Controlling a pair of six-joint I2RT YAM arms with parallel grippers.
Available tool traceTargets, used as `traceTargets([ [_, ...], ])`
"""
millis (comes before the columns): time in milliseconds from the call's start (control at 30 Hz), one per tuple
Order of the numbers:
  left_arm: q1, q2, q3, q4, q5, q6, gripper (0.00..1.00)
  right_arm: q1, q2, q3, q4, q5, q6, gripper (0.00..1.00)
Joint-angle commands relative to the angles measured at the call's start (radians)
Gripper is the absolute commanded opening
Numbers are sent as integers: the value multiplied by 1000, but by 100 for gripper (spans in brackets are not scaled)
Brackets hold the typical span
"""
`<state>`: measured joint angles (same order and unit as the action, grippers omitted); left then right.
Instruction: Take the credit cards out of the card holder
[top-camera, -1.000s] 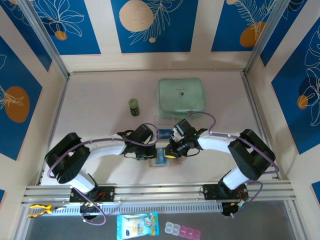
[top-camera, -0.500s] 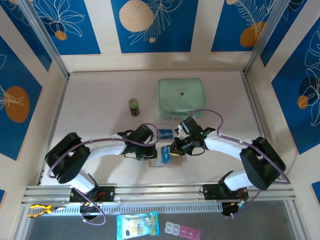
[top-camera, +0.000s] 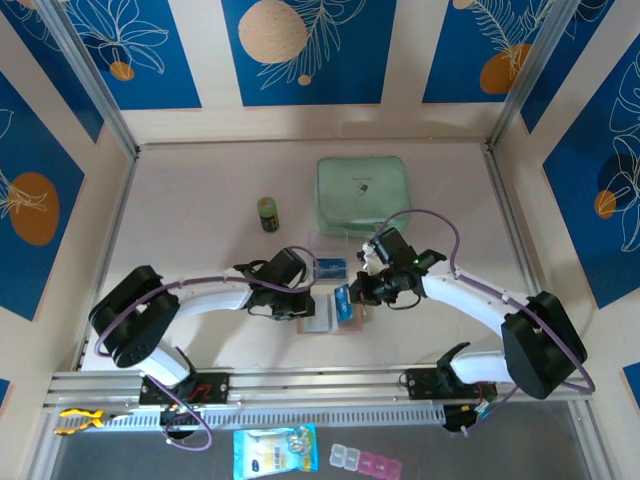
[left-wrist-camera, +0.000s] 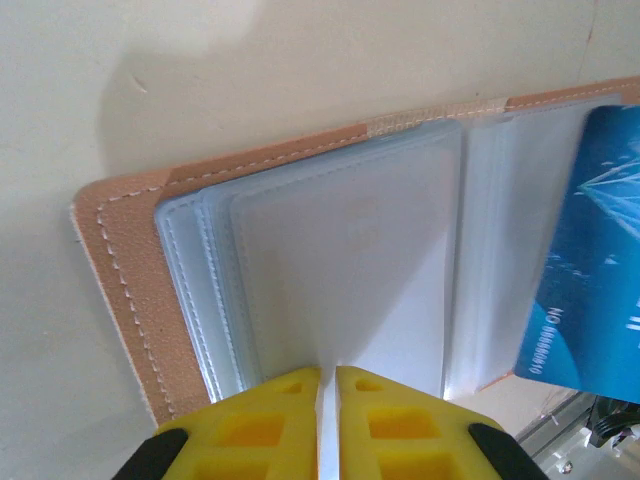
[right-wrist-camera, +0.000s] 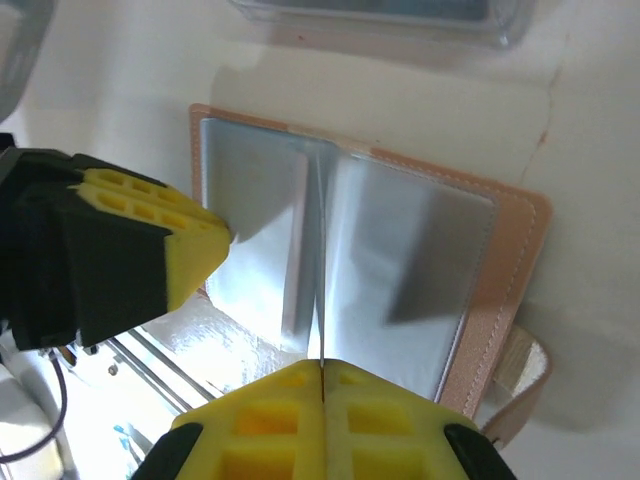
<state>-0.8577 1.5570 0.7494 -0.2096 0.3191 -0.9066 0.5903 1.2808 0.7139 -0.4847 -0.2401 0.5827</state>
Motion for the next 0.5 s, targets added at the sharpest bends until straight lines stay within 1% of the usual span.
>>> traceTargets([
  [0,-3,-35,20,-20,-32,25,13,-6,-36,58,-77,10,-149,0],
  [167,-1,-77,12,-23,-63,25,15,-3,-30,126,-147,29,-341,0],
  [233,0,-100,2,-22,-81,25,15,5,-25,161,-174,84,-427,0],
  [300,2,-128,-10,-23,-104,24,17,-5,-11,197,-193,105,-503,0],
  [367,9,-158,-27,-27,-130,19,17,-10,10,253,-225,118,-595,0],
  [467,23,-205,-59,-20,-151,10,19,5,39,318,-250,117,-792,0],
])
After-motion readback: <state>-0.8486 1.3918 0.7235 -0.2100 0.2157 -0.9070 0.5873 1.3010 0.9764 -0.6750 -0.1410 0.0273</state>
